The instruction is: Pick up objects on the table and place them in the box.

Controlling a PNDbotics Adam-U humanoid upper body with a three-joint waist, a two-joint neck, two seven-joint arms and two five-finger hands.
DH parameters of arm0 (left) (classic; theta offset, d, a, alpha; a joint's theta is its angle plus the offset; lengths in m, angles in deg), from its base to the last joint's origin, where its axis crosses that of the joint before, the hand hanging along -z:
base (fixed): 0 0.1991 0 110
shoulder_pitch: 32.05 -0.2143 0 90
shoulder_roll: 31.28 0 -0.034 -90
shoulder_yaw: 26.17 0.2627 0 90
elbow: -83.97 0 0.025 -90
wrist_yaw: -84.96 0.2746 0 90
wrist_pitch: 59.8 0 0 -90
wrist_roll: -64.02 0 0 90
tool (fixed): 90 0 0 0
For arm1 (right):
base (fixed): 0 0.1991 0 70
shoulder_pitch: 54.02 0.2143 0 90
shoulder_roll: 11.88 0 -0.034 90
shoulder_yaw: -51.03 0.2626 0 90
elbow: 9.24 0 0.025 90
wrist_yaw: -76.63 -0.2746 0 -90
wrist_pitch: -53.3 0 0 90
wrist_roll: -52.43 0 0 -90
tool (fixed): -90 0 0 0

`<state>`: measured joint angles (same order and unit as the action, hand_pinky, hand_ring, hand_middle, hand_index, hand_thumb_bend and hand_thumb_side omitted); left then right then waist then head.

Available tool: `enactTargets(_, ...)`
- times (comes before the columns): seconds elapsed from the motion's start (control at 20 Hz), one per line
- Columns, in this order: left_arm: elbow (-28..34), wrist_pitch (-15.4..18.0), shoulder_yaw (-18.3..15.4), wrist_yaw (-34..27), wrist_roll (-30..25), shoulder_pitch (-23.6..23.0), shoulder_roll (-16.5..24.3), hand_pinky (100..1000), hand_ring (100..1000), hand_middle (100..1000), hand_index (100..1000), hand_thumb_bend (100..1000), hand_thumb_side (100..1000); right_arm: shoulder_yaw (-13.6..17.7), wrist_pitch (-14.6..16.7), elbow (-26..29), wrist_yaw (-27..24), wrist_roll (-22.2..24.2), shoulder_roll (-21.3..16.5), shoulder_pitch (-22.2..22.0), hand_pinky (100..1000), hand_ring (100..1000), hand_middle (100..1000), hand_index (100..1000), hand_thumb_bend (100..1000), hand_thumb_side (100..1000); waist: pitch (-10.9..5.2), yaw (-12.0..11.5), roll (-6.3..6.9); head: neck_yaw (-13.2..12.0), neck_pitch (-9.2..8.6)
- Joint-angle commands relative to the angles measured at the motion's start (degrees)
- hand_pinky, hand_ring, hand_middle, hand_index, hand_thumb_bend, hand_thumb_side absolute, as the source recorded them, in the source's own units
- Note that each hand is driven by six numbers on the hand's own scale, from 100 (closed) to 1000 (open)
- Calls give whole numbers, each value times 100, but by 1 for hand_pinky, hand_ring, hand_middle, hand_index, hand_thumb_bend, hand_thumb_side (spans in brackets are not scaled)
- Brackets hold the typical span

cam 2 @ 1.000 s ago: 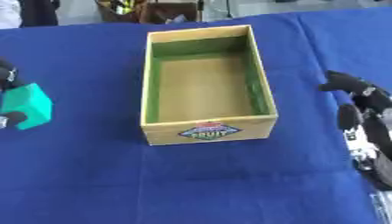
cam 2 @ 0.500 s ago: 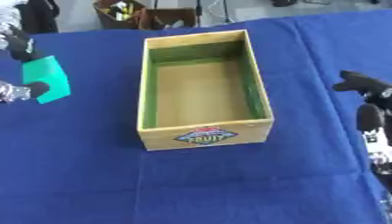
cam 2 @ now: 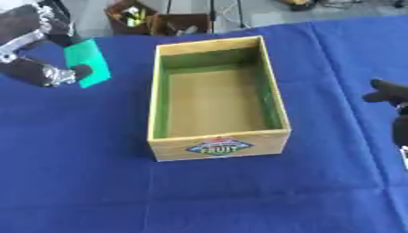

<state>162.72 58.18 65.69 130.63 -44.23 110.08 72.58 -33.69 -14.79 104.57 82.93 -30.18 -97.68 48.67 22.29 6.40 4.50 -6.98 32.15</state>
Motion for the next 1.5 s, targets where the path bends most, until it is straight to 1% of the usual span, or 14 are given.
enactTargets(0.05,-89,-17,20,114,191,242,18,416,427,356,488,100,792,-33,-26,79,-131,95,-23,80,941,894,671,838,100,804,-100,39,-3,-111,-50)
enactTargets(0.1,-127,0,50,125,231,304,-12,417,428,357,488,100,794,-46,-49,79,-146,130,-17,97,943,895,670,838,100,765,-100,65,9,-128,-36)
enactTargets(0.5,-5,129,297,59,572,561,-240,416,420,351,476,100,792,-151,-272,79,-180,415,58,209,949,898,668,840,100,756,-60,228,87,-232,-22)
enactTargets(0.6,85,180,371,35,612,597,-297,419,422,351,477,100,799,-184,-310,79,-196,476,76,237,951,899,668,841,100,794,-51,266,102,-251,-21)
enactTargets(0.65,130,205,397,42,633,609,-309,420,424,352,478,100,801,-200,-316,79,-213,509,87,242,954,900,670,842,100,682,-48,273,108,-254,-19)
enactTargets(0.7,157,229,422,52,647,614,-311,420,424,351,478,100,800,-219,-297,79,-238,560,100,232,953,899,670,842,100,628,-47,275,116,-255,-15)
enactTargets(0.75,177,267,454,57,647,609,-307,419,426,353,481,100,801,-223,-278,79,-245,622,107,195,954,900,668,841,100,519,-47,272,124,-252,-13)
enactTargets(0.8,198,304,470,58,648,602,-301,419,426,353,481,100,801,-215,-272,79,-235,681,115,159,954,900,668,841,100,549,-49,266,130,-245,-12)
enactTargets(0.85,210,327,475,58,648,596,-298,419,426,353,481,100,801,-206,-267,79,-227,721,122,140,954,900,668,841,100,549,-49,263,132,-241,-11)
enactTargets(0.9,212,355,503,65,632,600,-310,419,428,353,483,100,803,-200,-330,79,-185,765,132,110,957,903,666,841,100,509,-47,265,141,-251,-5)
enactTargets(1.1,199,395,535,87,605,614,-340,419,428,353,483,100,803,-207,-453,79,-81,818,159,103,957,903,666,841,100,509,-46,263,150,-258,1)
enactTargets(1.15,203,402,542,89,602,620,-347,422,431,355,487,100,809,-210,-462,79,-75,818,162,109,960,904,665,842,100,538,-44,269,154,-263,3)
enactTargets(1.25,301,495,686,115,521,643,-453,422,433,355,488,100,810,-218,-538,79,-68,806,171,161,961,904,665,842,100,573,-32,294,176,-272,6)
enactTargets(1.5,414,651,873,180,459,636,-593,423,434,356,489,100,812,-226,-606,79,-67,749,147,208,961,904,665,842,100,592,-41,297,193,-251,2)
